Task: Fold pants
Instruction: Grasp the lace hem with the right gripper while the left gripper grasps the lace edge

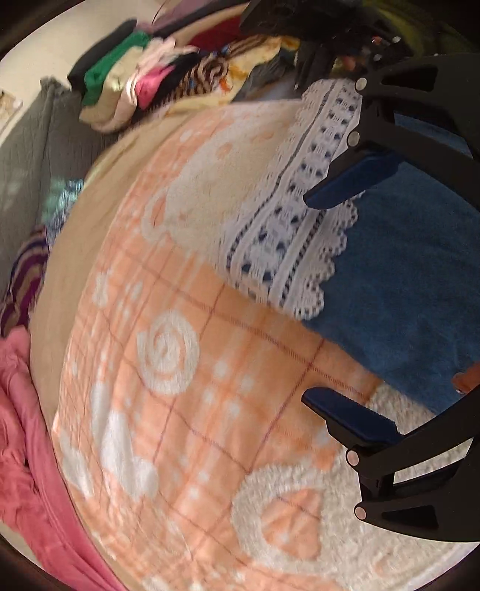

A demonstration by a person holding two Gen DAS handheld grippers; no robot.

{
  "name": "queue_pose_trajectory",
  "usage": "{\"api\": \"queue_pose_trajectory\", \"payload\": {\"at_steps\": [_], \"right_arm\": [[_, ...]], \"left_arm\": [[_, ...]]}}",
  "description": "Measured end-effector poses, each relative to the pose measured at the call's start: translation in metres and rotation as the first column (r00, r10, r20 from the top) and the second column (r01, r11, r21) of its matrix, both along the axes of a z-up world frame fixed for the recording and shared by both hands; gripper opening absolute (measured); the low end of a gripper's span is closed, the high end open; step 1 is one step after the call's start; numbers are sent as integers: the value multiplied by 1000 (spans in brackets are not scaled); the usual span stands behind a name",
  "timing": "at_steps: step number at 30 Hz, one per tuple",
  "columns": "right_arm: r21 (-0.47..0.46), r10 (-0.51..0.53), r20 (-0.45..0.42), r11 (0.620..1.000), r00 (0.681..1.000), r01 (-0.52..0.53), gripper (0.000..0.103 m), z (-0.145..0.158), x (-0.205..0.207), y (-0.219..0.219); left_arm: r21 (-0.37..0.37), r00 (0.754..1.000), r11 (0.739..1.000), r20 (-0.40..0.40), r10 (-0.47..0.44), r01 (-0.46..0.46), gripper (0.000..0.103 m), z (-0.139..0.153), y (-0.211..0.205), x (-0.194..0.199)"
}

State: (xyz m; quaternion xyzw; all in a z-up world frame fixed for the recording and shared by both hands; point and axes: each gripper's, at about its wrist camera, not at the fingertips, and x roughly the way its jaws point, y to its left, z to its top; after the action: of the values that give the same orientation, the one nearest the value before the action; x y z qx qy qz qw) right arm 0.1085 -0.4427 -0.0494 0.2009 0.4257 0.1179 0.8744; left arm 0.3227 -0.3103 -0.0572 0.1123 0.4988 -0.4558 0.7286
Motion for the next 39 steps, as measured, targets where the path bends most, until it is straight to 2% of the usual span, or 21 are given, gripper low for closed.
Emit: {"api": "queue_pose_trajectory", "payload": {"at_steps": [1, 2, 3, 6, 10, 13, 14, 16, 17, 21, 23, 26, 30, 35, 39], "right_arm": [[-1, 7, -6, 1000, 1000, -7, 54, -1, 1, 2], [-3, 11, -13, 1000, 1000, -12, 54, -2, 2, 3], [0, 11, -20, 1000, 1000, -11, 54, -3, 3, 3], [24, 8, -27, 1000, 1000, -7, 54, -6, 5, 1], [19, 4, -29, 1000, 1000, -3, 45, -6, 5, 3], [23, -5, -31, 1000, 1000, 6, 32, -6, 5, 2], [21, -5, -30, 1000, 1000, 6, 32, -6, 5, 2], [27, 2, -24, 1000, 1000, -1, 27, -6, 6, 3], [34, 11, -19, 999, 1000, -10, 25, -5, 6, 3], [51, 20, 9, 999, 1000, -20, 21, -1, 5, 5], [67, 40, 43, 997, 998, -43, 20, 8, 1, 10], [57, 84, 110, 994, 990, -91, 20, 28, -7, 26], [41, 168, 189, 983, 968, -178, 20, 59, -12, 57], [-12, 312, 217, 948, 925, -317, 20, 78, -8, 118], [-58, 400, 181, 916, 899, -396, 20, 69, -5, 161]], "left_arm": [[-1, 1000, 1000, -8, -22, 22, 85, -2, -2, -1], [0, 999, 999, -4, -39, 39, 71, -2, -5, -3], [-5, 999, 999, -6, -54, 54, 64, -2, -6, -3], [-2, 997, 997, -16, -77, 77, 64, -4, -15, -5], [-23, 997, 998, -44, -64, 63, 64, -6, -19, -6], [-16, 997, 998, -31, -69, 68, 53, -4, -19, -12], [-3, 998, 998, -24, -65, 65, 48, -3, -20, -13], [1, 999, 999, -22, -43, 43, 34, 0, -17, -12], [-9, 999, 999, -32, -37, 36, 22, 2, -16, -12], [-41, 999, 998, 2, -37, 38, 20, 12, -7, -20], [-86, 999, 996, 8, -33, 34, 20, 21, 5, -23], [-158, 999, 987, 39, -23, 29, 20, 44, 32, -28], [-212, 997, 977, 78, -6, 23, 20, 73, 76, -34], [-203, 994, 979, 106, 28, -6, 21, 87, 128, -42], [-152, 993, 986, 80, 88, -75, 25, 73, 169, -48]]}}
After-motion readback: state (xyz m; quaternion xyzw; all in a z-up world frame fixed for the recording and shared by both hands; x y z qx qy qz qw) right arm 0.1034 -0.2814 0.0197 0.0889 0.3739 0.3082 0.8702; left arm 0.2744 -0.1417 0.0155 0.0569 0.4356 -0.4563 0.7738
